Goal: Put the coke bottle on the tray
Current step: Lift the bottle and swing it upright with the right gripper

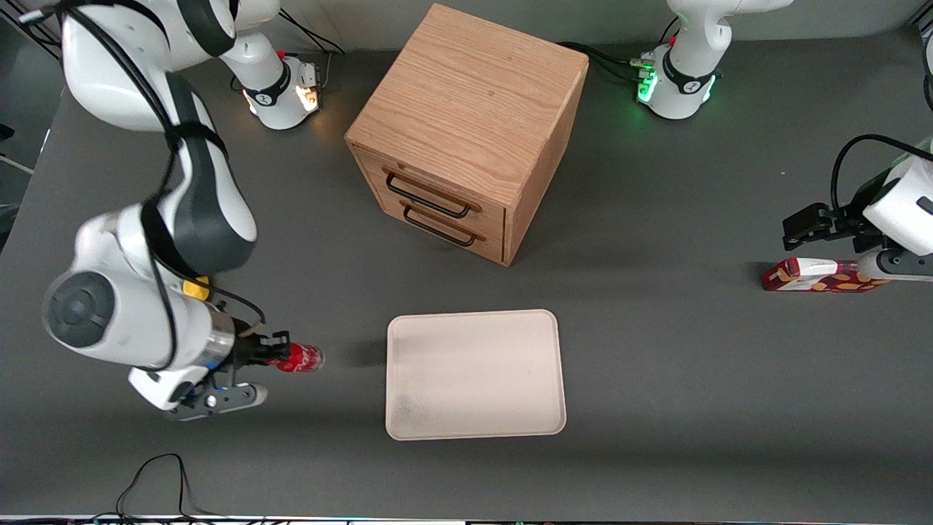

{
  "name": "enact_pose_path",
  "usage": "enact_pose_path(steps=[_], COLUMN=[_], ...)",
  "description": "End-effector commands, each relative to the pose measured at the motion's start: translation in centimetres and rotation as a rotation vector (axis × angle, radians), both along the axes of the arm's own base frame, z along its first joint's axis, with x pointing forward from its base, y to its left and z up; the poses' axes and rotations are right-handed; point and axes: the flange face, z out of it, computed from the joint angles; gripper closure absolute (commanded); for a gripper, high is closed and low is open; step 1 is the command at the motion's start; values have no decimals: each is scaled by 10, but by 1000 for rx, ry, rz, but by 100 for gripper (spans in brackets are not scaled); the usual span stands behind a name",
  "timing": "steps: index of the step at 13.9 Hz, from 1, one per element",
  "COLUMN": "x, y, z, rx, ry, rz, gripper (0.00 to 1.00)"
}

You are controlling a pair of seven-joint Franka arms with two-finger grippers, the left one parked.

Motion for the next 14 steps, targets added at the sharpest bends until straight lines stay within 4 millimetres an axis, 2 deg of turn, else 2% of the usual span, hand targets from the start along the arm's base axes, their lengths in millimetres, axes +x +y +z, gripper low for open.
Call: enact_pose_path(steps=[1, 3, 5, 7, 10, 11, 14], x=[-20, -19, -12, -7, 4, 8, 22], y=[-14, -16, -12, 0, 34, 59, 94], z=[65, 84, 89, 95, 76, 54, -3], rx=[-4, 8, 28, 55, 87, 98, 116], ry=[-48, -93, -149, -220, -285, -290, -311], rz=[-31, -33, -34, -26, -8, -24, -12], gripper=[100, 100, 100, 100, 100, 100, 100])
